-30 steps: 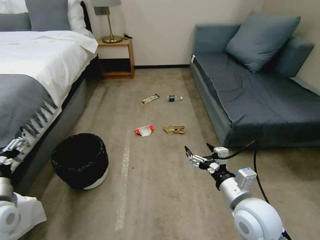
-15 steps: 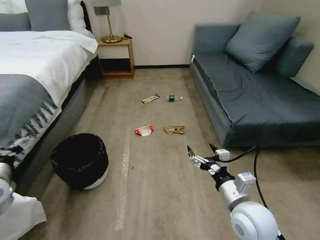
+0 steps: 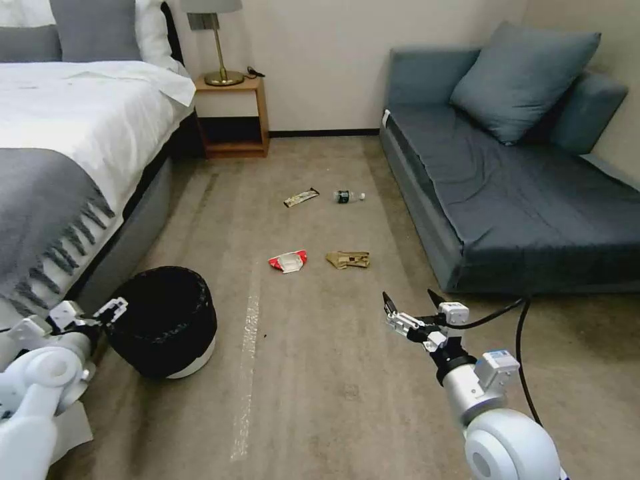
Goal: Pick up the trash bin, then pick up the garbage on the floor and place it into the trash bin.
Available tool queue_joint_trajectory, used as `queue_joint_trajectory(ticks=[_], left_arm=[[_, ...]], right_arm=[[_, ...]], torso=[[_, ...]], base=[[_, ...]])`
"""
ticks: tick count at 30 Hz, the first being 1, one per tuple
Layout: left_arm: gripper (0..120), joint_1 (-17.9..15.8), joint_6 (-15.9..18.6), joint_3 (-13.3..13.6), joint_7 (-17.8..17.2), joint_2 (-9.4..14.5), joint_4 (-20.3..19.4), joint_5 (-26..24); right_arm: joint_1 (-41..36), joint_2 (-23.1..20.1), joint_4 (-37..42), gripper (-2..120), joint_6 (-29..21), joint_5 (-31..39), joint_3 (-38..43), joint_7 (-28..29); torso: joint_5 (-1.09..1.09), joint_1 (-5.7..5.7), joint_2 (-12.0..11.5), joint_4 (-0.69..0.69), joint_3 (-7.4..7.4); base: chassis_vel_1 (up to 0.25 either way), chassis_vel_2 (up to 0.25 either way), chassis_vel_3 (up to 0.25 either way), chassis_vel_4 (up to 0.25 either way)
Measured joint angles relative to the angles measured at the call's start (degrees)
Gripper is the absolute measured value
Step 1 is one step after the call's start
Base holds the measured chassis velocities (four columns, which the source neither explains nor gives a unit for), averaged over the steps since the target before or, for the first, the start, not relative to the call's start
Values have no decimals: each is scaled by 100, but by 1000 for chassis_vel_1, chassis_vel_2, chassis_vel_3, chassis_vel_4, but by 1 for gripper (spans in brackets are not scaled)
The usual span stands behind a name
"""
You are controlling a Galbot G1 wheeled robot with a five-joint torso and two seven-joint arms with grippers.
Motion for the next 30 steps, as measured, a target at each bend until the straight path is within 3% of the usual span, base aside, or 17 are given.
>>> queue_joint_trajectory(ticks=[11, 18, 28, 30], left_arm=[[95, -304, -4, 187, -278, -351, 300, -44], [71, -386, 53, 60, -533, -612, 344, -471], [39, -214, 75, -119, -556, -624, 311, -725], [28, -136, 43, -172, -508, -638, 289, -739]], right_arm=[[63, -60, 26, 100, -17, 126, 21, 57], [172, -168, 34, 100, -82, 365, 16, 92], [310, -163, -52, 100, -129, 551, -87, 197], [326, -172, -69, 100, -132, 593, -110, 199]], torso=[[0, 0, 0, 0, 0], [4, -1, 0, 3, -1], [-5, 0, 0, -2, 0], [-2, 0, 0, -2, 0]], base=[[0, 0, 0, 0], [0, 0, 0, 0], [0, 0, 0, 0], [0, 0, 0, 0]])
